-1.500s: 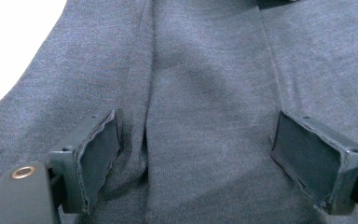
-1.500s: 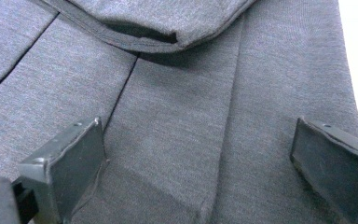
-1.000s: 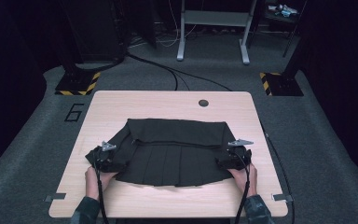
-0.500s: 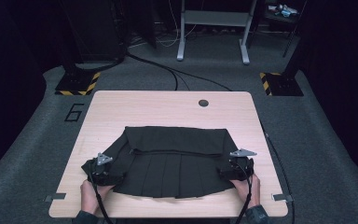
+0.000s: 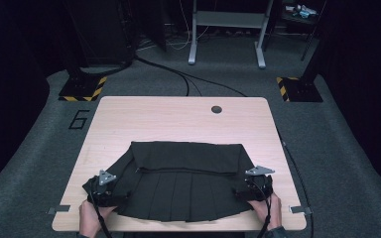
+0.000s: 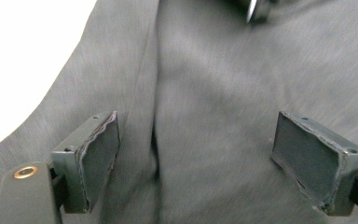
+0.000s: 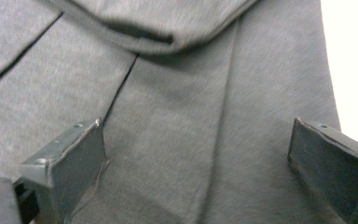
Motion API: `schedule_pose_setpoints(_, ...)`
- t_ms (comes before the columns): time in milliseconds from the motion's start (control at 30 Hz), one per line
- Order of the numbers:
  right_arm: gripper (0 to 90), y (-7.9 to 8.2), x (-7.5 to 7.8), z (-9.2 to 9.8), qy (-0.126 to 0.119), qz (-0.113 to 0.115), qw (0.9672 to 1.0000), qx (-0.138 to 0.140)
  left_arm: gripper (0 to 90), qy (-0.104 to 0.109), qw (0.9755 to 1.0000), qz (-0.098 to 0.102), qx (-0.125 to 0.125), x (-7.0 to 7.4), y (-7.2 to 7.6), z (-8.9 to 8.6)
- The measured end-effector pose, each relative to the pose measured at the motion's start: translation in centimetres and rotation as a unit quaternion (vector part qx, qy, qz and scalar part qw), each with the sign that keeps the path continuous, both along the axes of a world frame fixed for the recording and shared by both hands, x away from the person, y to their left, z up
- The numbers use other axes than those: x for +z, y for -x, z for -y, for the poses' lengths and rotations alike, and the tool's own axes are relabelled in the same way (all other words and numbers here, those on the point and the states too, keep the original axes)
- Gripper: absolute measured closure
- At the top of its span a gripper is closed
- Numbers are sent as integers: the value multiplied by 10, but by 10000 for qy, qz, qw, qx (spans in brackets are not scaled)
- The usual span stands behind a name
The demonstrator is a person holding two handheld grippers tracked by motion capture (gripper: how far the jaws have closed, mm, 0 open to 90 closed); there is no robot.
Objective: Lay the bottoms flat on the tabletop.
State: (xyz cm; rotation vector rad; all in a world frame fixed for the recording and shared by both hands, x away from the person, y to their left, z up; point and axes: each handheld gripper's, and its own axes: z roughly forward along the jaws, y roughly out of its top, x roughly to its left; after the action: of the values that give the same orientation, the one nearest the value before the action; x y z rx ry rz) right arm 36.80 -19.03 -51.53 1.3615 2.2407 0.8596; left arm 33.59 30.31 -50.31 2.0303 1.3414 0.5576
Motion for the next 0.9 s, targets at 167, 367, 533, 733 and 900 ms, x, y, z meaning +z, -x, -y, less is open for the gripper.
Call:
schedule_pose_setpoints(167,83,-6,30,-8,-23,378,9993,60,150,-82,9991,131,-406,24,-19,20)
schedule_pose_setpoints(367,234,-27,30,-21,-9,255,9996,100,180,-122,9982,-9,-594,20,-45,36)
schedule_pose_setpoints(533,383,-40,18,-23,-35,17,9999,153,260,-200,9975,-213,-637,11,-62,43)
schedule_pose_setpoints(733,631,-43,13,-26,-12,-96,9998,189,528,-227,9976,-231,-605,5,-69,45)
schedule_pose_setpoints(900,787,-41,15,-30,22,19,9998,203,743,-269,9968,-213,-723,2,-72,49)
